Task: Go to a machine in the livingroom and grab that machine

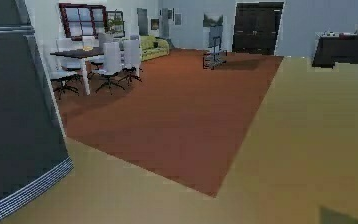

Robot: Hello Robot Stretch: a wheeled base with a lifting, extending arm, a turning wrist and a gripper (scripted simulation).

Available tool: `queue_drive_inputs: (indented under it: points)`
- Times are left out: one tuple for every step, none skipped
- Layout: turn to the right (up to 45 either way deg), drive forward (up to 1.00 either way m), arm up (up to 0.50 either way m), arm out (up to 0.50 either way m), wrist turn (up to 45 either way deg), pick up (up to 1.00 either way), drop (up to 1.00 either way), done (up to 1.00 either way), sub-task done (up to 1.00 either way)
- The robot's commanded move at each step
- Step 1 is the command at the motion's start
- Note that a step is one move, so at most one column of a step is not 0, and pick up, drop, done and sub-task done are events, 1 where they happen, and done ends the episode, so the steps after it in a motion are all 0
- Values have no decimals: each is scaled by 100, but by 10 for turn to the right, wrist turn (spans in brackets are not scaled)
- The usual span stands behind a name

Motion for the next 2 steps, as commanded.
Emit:
queue_drive_inputs:
  points:
    - [0,100,0,0,0,0,0,0,0]
    - [-30,0,0,0,0,0,0,0,0]
